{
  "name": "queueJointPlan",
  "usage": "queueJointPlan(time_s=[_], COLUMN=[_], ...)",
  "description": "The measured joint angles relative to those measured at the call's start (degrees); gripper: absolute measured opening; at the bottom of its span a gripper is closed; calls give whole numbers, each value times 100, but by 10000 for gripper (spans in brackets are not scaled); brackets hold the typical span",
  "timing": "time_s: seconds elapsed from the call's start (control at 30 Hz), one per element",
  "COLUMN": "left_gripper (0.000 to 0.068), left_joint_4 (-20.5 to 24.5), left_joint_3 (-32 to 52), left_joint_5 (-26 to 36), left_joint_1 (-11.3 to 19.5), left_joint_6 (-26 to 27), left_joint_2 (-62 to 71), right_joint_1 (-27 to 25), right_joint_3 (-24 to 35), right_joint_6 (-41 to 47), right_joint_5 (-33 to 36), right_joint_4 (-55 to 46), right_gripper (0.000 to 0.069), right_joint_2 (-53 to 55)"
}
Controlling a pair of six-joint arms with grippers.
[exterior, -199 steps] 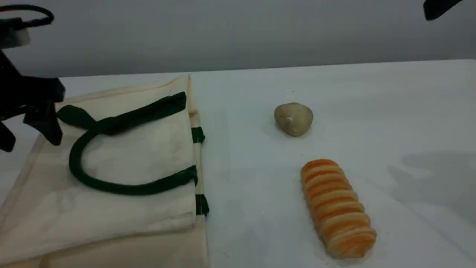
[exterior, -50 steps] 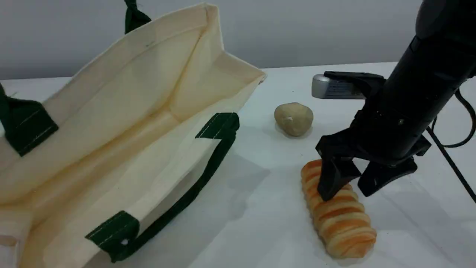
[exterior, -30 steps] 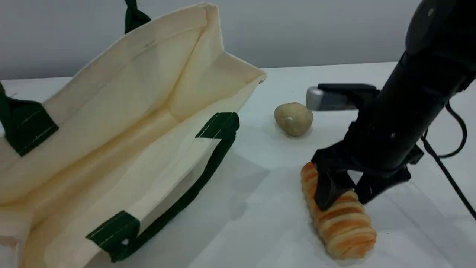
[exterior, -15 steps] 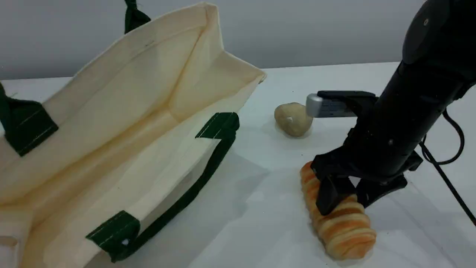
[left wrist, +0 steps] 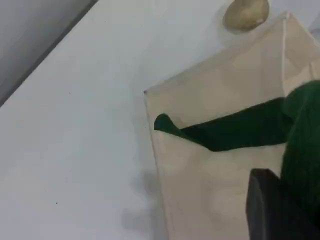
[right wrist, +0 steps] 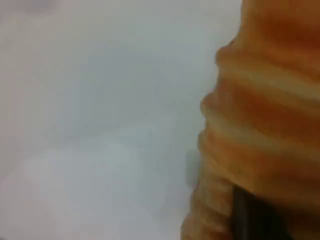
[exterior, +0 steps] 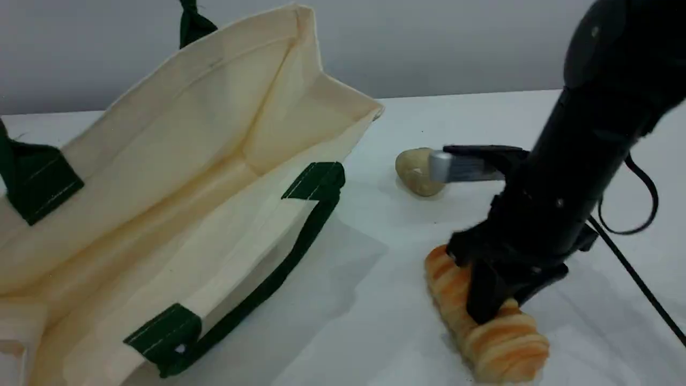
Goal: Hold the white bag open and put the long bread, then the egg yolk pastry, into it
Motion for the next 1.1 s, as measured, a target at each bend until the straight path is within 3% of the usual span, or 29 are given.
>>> queueJointPlan(time_s=[0.17, 0.5, 0.83, 1.1], left_gripper=[71, 71, 71, 71], left_joint_4=[0, 15, 40, 172], left_joint_3=[0, 0, 0, 0], left_joint_5=[0, 0, 0, 0], left_joint_1=[0, 0, 0, 0], left_joint_6=[0, 37, 43, 43], left_joint_2=[0, 0, 0, 0], right_joint_1=[0, 0, 0, 5], right_joint_3=[-210, -19, 947, 976], right_joint_6=[388, 1790, 1864, 1864], right_joint_5=[569, 740, 726, 1162], right_joint_4=[-161, -1303, -489, 737], right_gripper=[134, 122, 113, 106], right_joint_2=[-167, -1632, -4144, -5365])
